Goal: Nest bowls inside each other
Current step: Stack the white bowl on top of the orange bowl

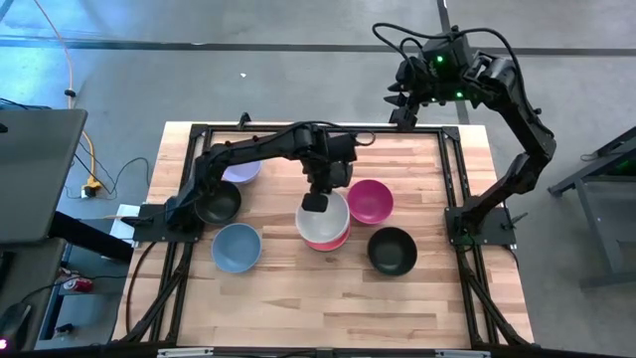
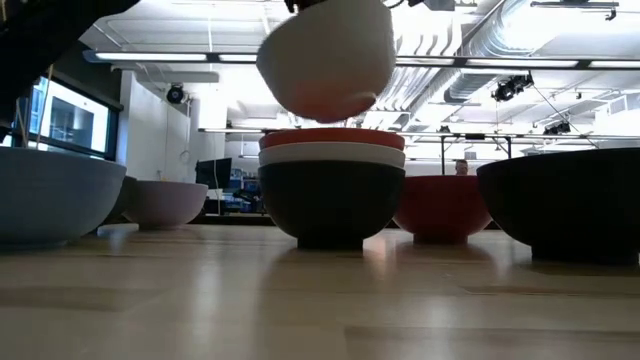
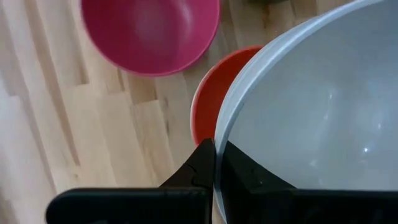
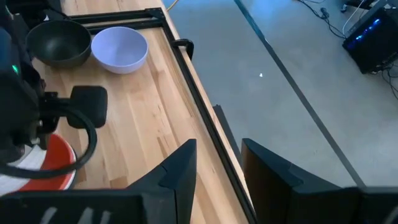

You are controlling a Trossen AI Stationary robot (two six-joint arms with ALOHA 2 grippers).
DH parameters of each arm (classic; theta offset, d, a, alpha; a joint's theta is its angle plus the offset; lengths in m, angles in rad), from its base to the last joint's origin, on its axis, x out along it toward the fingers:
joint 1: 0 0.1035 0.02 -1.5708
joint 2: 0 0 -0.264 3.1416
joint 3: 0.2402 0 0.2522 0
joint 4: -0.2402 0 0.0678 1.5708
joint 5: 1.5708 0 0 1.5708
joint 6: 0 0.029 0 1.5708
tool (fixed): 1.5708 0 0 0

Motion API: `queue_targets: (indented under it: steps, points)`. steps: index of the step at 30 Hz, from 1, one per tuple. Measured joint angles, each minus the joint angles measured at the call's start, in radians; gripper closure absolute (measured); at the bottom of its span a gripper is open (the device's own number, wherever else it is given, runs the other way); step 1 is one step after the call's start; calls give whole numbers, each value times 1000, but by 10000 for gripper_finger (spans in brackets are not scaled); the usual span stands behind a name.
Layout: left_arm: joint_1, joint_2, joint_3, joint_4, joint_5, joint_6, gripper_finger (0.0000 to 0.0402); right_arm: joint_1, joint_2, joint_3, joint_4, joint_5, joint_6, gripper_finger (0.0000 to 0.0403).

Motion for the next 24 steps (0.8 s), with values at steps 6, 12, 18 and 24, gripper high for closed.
queue_targets:
  steps: [6,12,18,24]
  points:
    - [-2,34,0,11,1,5,401,0,0,0,-32,0,1,284]
    - [-2,72,0,10,0,4,401,0,0,0,-52,0,18,284]
    - [-2,104,0,3,-7,5,401,0,0,0,-60,0,20,284]
    - [-2,140,0,-26,-29,2,401,0,0,0,-68,0,20,284]
